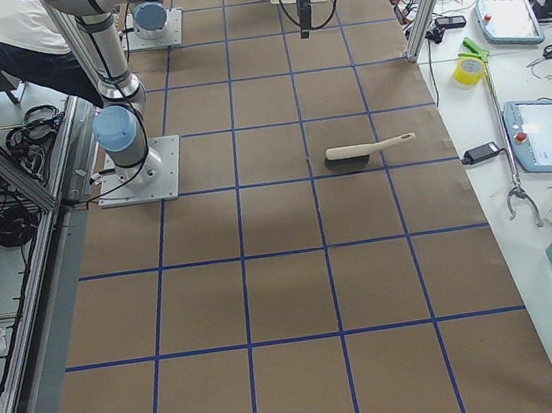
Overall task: Sweep and dump trash into bin
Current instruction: 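Bring the empty dustpan back and lower it onto the table with left gripper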
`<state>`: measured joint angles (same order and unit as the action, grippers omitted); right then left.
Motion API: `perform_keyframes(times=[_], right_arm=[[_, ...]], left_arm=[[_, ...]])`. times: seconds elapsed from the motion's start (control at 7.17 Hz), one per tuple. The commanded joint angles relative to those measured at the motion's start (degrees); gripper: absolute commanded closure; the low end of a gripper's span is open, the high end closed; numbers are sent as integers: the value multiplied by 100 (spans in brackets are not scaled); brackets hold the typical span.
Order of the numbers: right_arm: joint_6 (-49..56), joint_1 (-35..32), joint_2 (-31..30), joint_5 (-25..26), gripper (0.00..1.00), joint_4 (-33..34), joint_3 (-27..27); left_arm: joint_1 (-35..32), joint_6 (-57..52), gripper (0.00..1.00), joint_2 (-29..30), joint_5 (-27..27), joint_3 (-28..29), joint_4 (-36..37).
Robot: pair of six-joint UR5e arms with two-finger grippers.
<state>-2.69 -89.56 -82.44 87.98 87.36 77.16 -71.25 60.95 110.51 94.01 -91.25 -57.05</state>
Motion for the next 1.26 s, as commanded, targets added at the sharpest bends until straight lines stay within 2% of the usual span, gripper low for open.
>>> perform_keyframes(times=[0.0,0.7,1.12], right_arm=[[6,0,0,0,0,-9,1],[6,0,0,0,0,-9,1],[6,0,0,0,0,-9,1]], left_arm=[[-3,293,100,408,-363,20,280],[-451,1040,100,1086,-375,142,572],[-469,1059,100,1157,-340,195,590]])
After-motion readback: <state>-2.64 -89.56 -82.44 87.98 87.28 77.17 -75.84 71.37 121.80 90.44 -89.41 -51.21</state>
